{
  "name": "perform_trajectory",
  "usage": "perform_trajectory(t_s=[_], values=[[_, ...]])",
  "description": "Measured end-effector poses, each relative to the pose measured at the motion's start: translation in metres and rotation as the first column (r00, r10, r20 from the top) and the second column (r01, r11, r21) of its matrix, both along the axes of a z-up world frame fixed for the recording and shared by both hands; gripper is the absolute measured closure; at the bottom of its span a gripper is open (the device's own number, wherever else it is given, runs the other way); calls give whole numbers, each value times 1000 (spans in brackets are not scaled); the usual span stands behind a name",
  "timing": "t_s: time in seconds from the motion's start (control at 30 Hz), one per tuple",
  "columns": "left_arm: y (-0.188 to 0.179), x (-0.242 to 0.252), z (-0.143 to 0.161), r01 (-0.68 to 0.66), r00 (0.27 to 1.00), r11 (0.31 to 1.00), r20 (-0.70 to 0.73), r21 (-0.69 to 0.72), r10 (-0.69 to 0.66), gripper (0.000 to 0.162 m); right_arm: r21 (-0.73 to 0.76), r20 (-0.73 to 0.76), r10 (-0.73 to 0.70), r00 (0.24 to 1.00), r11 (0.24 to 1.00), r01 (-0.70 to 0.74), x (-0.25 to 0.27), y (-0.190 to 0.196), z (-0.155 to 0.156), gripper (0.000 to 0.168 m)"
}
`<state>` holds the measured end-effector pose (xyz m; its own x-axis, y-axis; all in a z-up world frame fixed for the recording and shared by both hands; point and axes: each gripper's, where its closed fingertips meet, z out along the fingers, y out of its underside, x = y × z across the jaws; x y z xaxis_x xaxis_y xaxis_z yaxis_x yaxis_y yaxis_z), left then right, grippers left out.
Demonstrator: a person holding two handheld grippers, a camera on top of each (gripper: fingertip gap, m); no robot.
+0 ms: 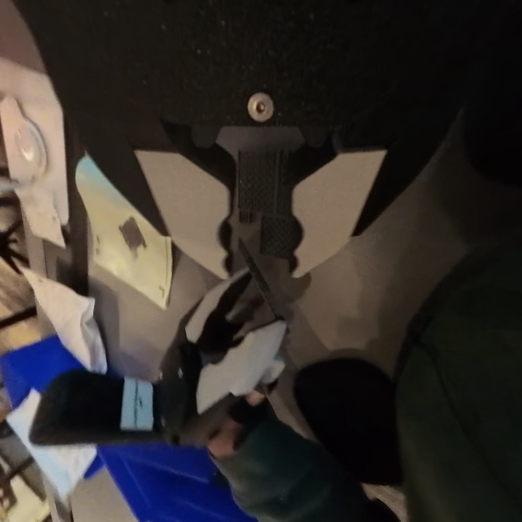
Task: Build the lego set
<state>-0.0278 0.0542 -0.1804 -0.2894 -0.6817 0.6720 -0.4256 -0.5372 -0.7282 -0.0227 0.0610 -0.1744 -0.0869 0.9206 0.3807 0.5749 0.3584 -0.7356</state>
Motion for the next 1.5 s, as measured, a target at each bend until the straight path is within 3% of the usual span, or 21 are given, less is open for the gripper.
perform_trajectory(t_s=[0.07,0.17,0.3,0.47,0.57,0.77,0.93,1.03,1.2,1.5], values=[[-4,2,2,8,1000,1000,7,1,-8,114,-11,2,24,1000,1000,-24,0,-3,3,160],[-3,0,7,-10,1000,1000,21,12,10,124,-143,55,20,998,990,-12,7,-2,6,164],[0,-8,2,-50,996,978,-58,204,63,117,-332,185,36,982,943,28,23,4,4,164],[-5,3,-10,-90,978,934,-147,347,149,123,-646,248,137,959,761,59,20,-7,-7,164],[-17,10,-21,-68,974,934,-181,351,139,135,-723,244,181,953,689,54,16,-16,-16,164],[-17,13,-32,-124,977,975,-152,183,152,158,-714,171,78,982,697,69,18,-7,-20,159],[29,-1,-22,-304,949,953,-94,-8,301,158,-518,161,-122,979,834,189,47,28,-9,125],[56,-9,-25,-407,913,900,-106,-152,395,158,-453,177,-177,968,859,239,66,30,-9,108],[68,-14,-38,-449,893,871,-139,-201,429,158,-464,161,-247,956,836,294,92,21,-21,108],[77,-15,-50,-426,899,884,-198,-192,391,158,-525,121,-302,946,789,319,110,12,-34,113]])
